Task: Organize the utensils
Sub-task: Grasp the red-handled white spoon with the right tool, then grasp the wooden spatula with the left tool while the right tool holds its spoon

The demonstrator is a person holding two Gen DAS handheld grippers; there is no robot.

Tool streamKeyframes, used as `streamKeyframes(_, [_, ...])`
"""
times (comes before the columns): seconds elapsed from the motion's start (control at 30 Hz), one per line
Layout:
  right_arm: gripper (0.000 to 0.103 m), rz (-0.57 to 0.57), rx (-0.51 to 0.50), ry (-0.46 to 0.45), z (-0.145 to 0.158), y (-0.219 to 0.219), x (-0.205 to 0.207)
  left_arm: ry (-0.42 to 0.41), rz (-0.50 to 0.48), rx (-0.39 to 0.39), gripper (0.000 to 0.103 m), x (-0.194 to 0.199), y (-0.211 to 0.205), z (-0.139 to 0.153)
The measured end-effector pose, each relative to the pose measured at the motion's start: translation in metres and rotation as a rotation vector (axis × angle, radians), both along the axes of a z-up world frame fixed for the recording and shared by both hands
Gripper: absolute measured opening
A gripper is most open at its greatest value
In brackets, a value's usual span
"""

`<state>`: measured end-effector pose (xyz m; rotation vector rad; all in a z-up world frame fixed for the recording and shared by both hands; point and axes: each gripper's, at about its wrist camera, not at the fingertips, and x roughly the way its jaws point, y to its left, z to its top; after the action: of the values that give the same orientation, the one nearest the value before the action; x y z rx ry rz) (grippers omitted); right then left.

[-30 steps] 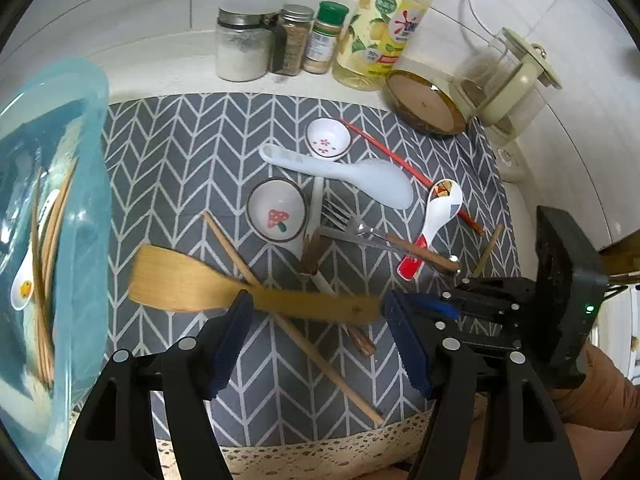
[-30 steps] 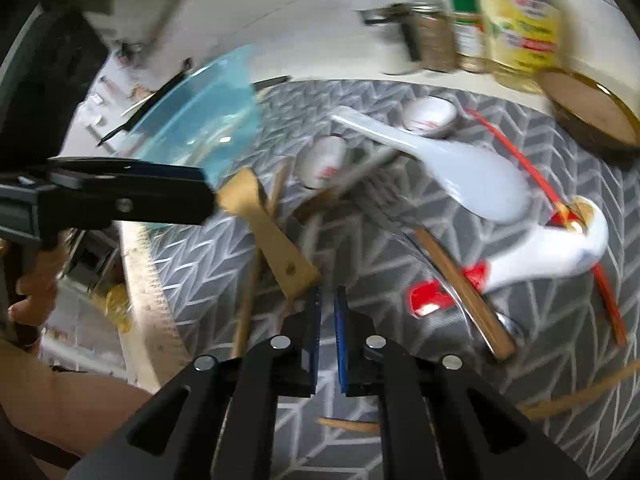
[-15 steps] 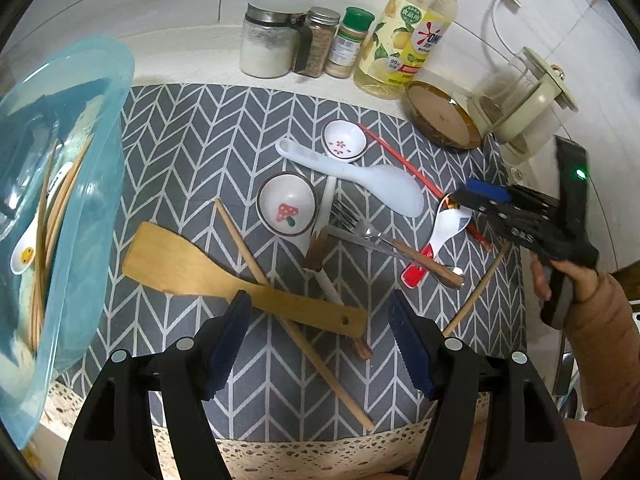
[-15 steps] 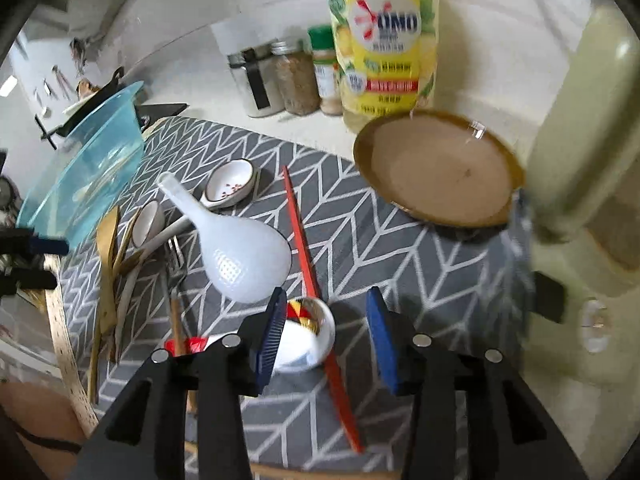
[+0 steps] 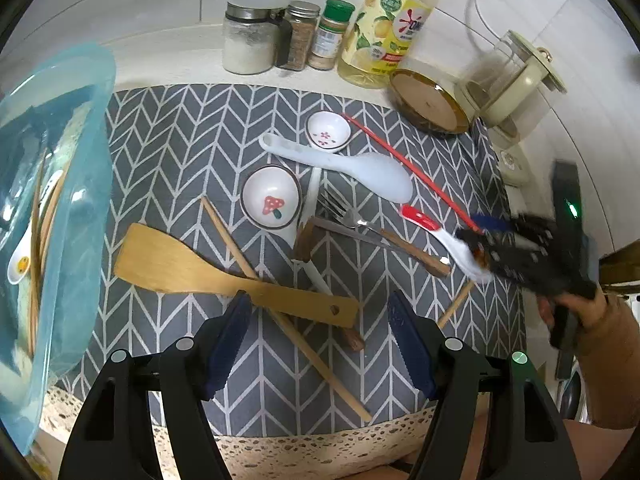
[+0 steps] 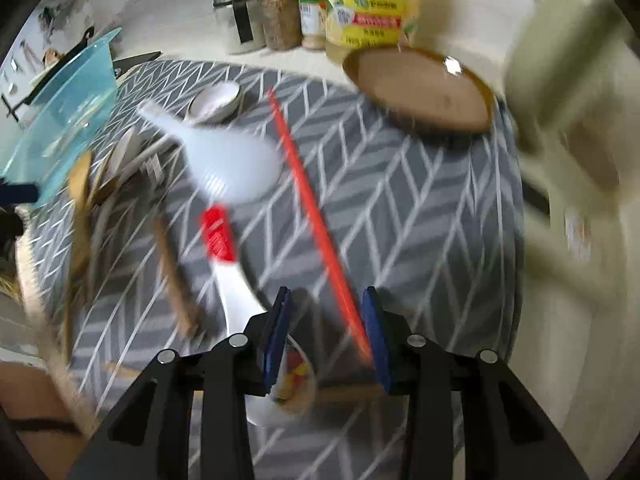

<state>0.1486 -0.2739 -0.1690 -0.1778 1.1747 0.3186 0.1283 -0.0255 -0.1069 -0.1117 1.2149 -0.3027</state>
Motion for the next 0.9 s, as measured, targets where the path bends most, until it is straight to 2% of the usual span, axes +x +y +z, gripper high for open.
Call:
streamKeyframes(0.03, [0.037, -0.016, 0.023, 0.010, 0.001, -0.008, -0.011, 0.001, -0.006, -0.003, 0.071, 0.001, -0.001, -0.001])
streamKeyframes(0.1, [0.037, -0.057, 0.133, 0.021, 0.004, -0.016, -0.028, 0.006, -0.016, -0.003, 0.071, 0.002, -0.002, -0.004])
streamKeyframes(0.2, [0.037, -0.101, 0.273, -0.008, 0.012, -0.034, -0.045, 0.013, -0.024, 0.004, 0.071, 0.002, -0.002, -0.009])
streamKeyframes(0.3, [0.037, -0.114, 0.385, 0.031, 0.013, -0.044, -0.053, 0.021, -0.019, 0.001, 0.071, 0.001, 0.001, -0.014])
streamKeyframes(0.53, [0.035, -0.019, 0.328, 0.062, -0.003, -0.013, -0.050, 0.017, 0.041, -0.009, 0.071, 0.008, 0.011, -0.022])
streamKeyframes(0.57, [0.031, 0.014, 0.276, 0.020, -0.002, -0.005, -0.053, 0.017, 0.052, -0.012, 0.071, 0.009, 0.013, -0.023])
streamKeyframes(0.6, [0.021, 0.032, 0.238, -0.002, -0.002, 0.000, -0.053, 0.022, 0.061, -0.008, 0.071, 0.011, 0.014, -0.024])
streamKeyframes(0.63, [0.018, 0.052, 0.164, -0.038, -0.001, 0.008, -0.056, 0.025, 0.066, -0.003, 0.071, 0.012, 0.015, -0.025])
streamKeyframes(0.7, [0.011, 0.058, 0.144, -0.055, 0.001, 0.012, -0.060, 0.030, 0.073, 0.001, 0.071, 0.013, 0.015, -0.026])
streamKeyframes(0.73, [0.010, 0.061, 0.118, -0.076, 0.003, 0.015, -0.064, 0.030, 0.074, 0.001, 0.071, 0.013, 0.015, -0.026])
streamKeyframes(0.8, [0.007, 0.054, 0.144, -0.080, 0.005, 0.014, -0.067, 0.032, 0.075, -0.003, 0.071, 0.012, 0.015, -0.026])
streamKeyframes(0.9, [0.007, -0.069, 0.355, 0.013, -0.003, -0.010, -0.062, 0.041, 0.072, -0.007, 0.071, 0.010, 0.014, -0.029])
